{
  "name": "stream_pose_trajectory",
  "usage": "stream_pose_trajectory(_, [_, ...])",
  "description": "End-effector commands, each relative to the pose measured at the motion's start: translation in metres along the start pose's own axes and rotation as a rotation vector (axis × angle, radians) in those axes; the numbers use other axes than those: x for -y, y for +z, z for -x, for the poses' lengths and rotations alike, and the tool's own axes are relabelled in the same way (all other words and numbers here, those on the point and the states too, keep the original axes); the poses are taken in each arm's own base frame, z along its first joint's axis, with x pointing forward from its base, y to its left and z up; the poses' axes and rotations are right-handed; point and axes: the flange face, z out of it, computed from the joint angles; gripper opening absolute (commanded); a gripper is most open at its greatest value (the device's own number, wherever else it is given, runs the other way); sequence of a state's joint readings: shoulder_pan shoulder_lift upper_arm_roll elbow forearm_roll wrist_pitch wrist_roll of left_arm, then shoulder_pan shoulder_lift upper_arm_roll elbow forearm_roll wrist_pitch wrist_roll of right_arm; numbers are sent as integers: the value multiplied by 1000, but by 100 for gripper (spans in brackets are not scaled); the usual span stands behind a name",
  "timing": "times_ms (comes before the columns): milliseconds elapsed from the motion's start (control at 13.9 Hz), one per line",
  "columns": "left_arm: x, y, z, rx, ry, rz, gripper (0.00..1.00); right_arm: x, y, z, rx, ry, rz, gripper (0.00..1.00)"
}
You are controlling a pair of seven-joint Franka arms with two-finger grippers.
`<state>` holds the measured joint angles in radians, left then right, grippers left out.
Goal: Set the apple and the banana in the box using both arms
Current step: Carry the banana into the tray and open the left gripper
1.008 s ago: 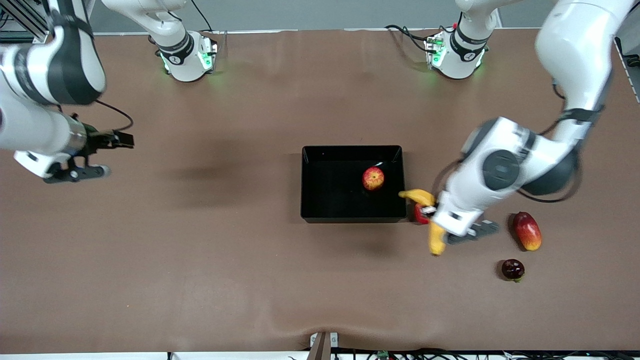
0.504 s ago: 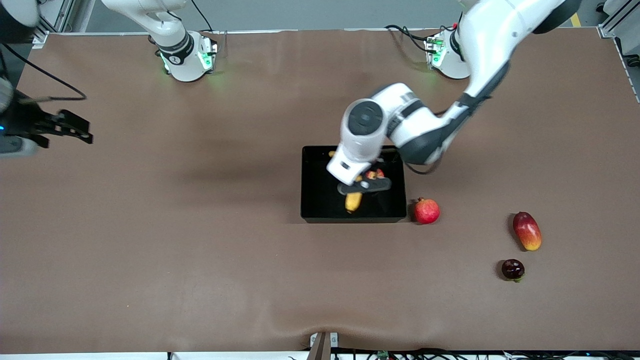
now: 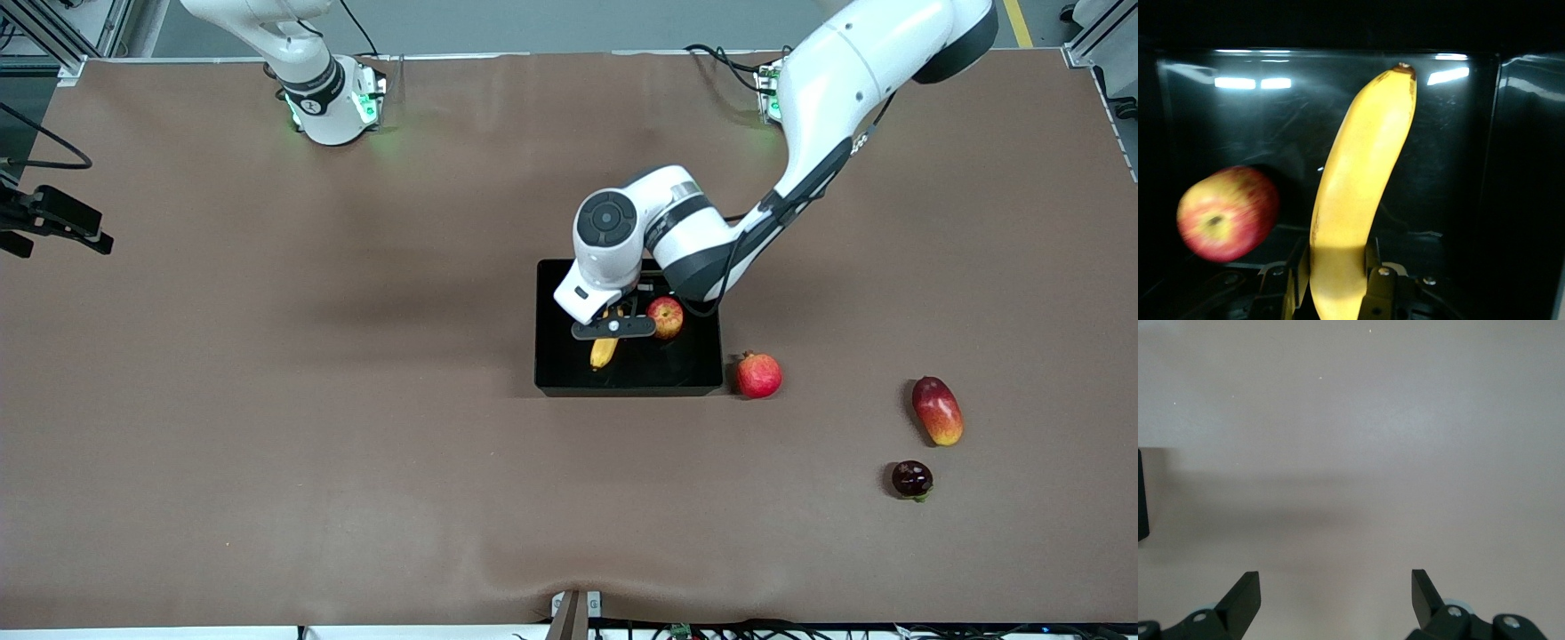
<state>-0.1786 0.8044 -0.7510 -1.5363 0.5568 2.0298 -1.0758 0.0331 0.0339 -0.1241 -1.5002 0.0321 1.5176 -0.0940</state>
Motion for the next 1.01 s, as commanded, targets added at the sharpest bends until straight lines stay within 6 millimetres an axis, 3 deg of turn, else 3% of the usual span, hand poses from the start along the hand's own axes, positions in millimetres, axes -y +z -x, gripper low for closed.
stream_pose_trajectory(0, [-14,29,1,-46,27,-15,0,1,-5,0,15,37,-25,100])
stream_pose_trajectory(216, [-28,70,12,-47,38,-27,0,2,-3,-2,12,34,-22,100])
stream_pose_trajectory(288, [-27,77,11,-52,17,-27,13,4,-1,-3,13,30,-17,100])
stream_pose_trajectory(360, [-26,82,8,-54,2,-26,37,2,-1,-3,16,33,-18,100])
stream_pose_trajectory(504, [-23,74,4,-67,-4,-22,100,-2,1,-3,23,39,-21,100])
stream_pose_trajectory(648, [-16,49,-7,-98,-25,-14,100,-2,0,-2,24,39,-23,100])
stream_pose_trajectory(936, [22,-63,-29,-159,-112,-30,100,-23,4,6,69,2,-32,100])
